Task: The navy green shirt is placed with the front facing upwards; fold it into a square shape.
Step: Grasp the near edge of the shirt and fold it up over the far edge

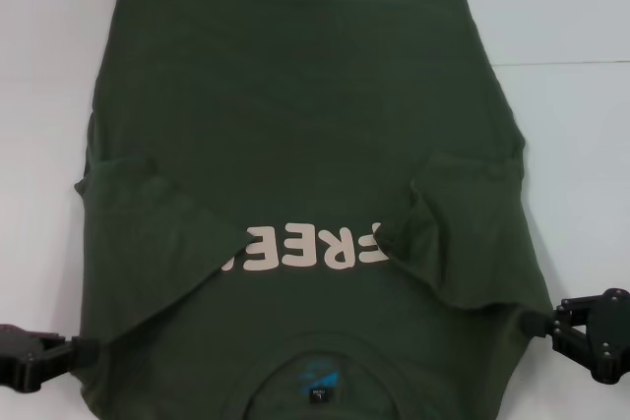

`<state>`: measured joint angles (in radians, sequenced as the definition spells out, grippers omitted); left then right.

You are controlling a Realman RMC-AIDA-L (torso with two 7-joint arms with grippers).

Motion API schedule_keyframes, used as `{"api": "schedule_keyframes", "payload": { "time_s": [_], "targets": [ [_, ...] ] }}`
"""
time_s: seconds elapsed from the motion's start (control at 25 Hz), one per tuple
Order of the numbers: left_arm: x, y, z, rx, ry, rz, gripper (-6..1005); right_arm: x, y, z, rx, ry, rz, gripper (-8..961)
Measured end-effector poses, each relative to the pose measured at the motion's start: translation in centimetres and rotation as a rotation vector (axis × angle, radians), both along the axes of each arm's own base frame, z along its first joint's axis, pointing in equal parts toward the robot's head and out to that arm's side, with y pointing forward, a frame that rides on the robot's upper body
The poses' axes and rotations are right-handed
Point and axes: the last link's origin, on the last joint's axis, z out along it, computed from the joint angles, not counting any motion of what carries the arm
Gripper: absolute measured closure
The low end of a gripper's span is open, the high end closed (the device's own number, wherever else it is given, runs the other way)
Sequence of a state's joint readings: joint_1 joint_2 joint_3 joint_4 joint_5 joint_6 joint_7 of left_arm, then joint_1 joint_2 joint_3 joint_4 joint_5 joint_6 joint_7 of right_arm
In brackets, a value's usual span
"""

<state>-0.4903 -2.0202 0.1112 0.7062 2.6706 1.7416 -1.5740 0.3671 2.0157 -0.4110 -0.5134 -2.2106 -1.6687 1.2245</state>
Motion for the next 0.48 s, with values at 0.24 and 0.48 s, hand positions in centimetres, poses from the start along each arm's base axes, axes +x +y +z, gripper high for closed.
{"api": "schedule_keyframes", "payload": {
  "time_s": [0.24,0.48],
  "targets": [
    [-0.8,-1.4,0.5,0.029,-0.007,-0.039,991,0.5,-0.4,-0.7,0.004,-0.01,-0.013,901],
    [-1.1,-2.4,0.5,0.027,-0.006,-0.067,991,0.9,-1.2,-0.4,0.026,-0.006,-0.006,901]
  ]
}}
